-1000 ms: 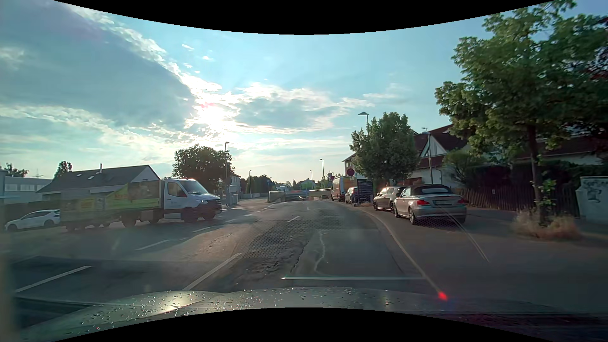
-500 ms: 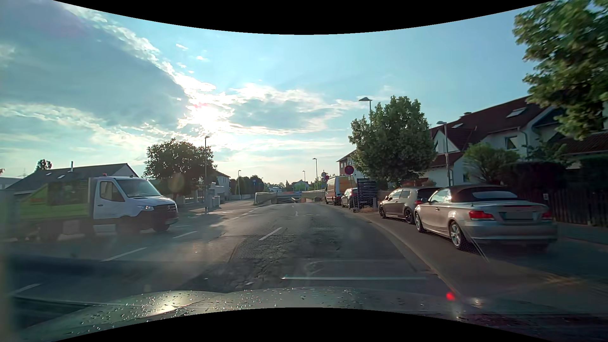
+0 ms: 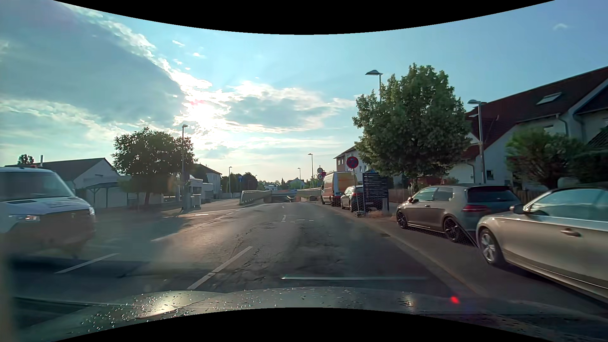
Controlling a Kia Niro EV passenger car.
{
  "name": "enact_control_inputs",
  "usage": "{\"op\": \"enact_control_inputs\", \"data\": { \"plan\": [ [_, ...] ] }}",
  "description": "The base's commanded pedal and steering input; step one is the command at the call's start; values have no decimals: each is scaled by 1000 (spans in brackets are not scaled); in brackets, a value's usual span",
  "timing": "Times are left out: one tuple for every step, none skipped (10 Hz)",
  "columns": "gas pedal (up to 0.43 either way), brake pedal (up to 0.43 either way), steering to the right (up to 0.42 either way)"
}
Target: Follow the waypoints while adhering to traffic rules and regulations
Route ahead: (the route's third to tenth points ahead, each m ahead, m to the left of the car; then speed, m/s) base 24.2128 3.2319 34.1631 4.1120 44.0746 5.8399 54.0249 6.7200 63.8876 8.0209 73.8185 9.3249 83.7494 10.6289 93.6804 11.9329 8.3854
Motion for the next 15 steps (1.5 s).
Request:
{"op": "enact_control_inputs", "data": {
  "plan": [
    [47, 0, -15],
    [47, 0, -27],
    [47, 0, -35],
    [47, 0, -43],
    [47, 0, -47],
    [47, 0, -49],
    [47, 0, -49],
    [47, 0, -50],
    [47, 0, -50],
    [47, 0, -49],
    [47, 0, -49],
    [47, 0, -48],
    [47, 0, -44],
    [47, 0, -39],
    [47, 0, -33]
  ]
}}
